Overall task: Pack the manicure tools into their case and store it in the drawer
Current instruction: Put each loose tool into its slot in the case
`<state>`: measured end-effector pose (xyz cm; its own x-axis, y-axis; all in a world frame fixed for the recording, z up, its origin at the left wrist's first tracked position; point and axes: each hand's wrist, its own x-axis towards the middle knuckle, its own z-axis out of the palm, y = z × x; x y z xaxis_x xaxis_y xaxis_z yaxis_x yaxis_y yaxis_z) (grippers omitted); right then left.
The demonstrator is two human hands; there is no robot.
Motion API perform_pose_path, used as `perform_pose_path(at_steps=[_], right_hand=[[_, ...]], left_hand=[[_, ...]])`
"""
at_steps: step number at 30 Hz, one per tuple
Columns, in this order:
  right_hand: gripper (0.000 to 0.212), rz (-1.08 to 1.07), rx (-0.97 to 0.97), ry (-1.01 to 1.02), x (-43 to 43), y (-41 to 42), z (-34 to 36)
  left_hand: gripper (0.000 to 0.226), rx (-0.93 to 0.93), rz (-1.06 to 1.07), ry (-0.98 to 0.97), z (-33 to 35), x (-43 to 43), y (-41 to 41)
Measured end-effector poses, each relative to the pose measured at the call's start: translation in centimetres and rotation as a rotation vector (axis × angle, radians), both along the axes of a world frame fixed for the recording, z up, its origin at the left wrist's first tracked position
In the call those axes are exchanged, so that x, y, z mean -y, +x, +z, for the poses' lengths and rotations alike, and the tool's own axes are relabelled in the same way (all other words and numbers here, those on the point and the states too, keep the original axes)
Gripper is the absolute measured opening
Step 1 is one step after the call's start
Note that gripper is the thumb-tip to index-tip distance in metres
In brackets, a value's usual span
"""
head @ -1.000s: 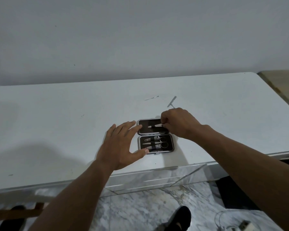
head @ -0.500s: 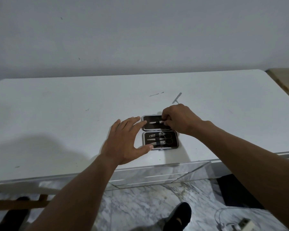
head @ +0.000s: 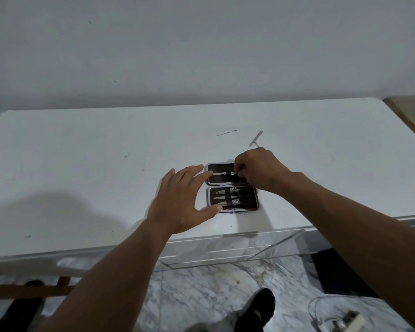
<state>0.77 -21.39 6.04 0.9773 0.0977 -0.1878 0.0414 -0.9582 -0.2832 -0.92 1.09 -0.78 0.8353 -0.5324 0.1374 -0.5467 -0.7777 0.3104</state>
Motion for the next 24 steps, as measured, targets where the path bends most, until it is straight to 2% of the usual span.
perform_pose_path(at_steps=[12, 24], right_hand=[[0.014, 0.017, 0.050, 0.006, 0.6, 0.0, 0.2], [0.016, -0.151, 0.048, -0.112, 5.3, 1.7, 0.3]], left_hand=[[0.081, -0.018, -0.010, -0.002, 0.2, -0.1, -0.1], [0.074, -0.034, -0.012, -0.005, 0.4, -0.1, 0.0]])
